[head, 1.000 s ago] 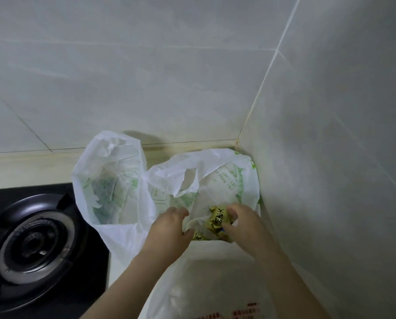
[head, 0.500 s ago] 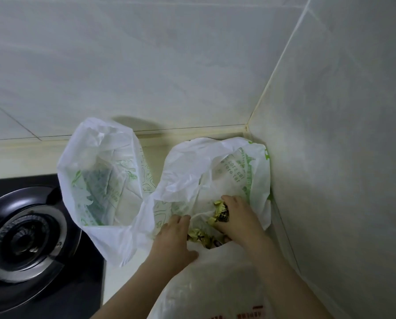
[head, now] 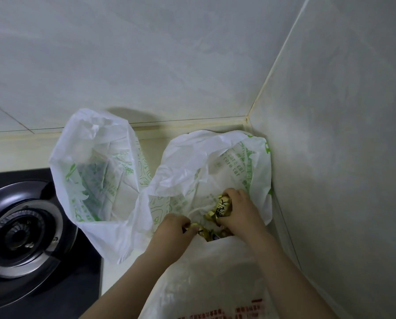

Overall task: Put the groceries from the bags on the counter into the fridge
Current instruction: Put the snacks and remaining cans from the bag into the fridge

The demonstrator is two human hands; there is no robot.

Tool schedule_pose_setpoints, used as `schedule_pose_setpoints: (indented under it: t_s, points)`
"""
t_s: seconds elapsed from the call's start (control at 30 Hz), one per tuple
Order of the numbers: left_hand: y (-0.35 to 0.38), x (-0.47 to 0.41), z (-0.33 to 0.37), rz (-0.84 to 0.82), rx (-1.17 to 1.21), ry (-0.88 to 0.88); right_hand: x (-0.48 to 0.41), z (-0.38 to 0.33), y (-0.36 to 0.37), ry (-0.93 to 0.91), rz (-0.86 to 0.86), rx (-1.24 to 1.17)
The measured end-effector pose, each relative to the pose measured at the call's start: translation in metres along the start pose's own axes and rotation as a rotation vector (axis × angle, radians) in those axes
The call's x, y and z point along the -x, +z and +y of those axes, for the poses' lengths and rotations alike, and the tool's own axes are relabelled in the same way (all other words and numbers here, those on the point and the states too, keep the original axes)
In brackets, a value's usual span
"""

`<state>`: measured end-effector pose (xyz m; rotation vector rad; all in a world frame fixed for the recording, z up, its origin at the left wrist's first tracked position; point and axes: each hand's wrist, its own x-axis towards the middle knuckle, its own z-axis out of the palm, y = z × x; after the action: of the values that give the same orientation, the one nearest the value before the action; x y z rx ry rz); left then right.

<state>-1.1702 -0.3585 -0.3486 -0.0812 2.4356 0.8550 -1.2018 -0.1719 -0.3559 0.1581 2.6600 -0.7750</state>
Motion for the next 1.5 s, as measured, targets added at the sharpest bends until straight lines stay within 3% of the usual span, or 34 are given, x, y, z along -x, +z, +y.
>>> schedule_pose_setpoints:
  t_s: [0.23, 0.4, 0.57, 1.0, 1.17, 1.5]
  points:
    - [-0.007, 0.007, 0.006, 0.072, 0.114, -0.023, 0.024, 0.0, -0.023, 0.036, 0.247, -0.218]
    - [-0.021, 0.026, 0.02, 0.185, 0.207, 0.039, 0.045, -0.007, -0.041, 0.033, 0.31, -0.276]
    - [-0.039, 0.051, 0.025, 0.337, 0.442, 0.098, 0.073, -0.028, -0.056, 0.013, 0.407, -0.359]
    - [-0.102, 0.127, 0.021, 0.407, 0.954, 0.308, 0.161, -0.105, -0.083, -0.135, 0.625, -0.512]
    - [-0.119, 0.169, 0.031, 0.481, 1.043, 0.392, 0.194, -0.129, -0.097, -0.274, 0.629, -0.602]
    - [-0.113, 0.263, 0.034, 0.855, 1.061, 0.405, 0.236, -0.158, -0.123, -0.576, 0.463, -0.704]
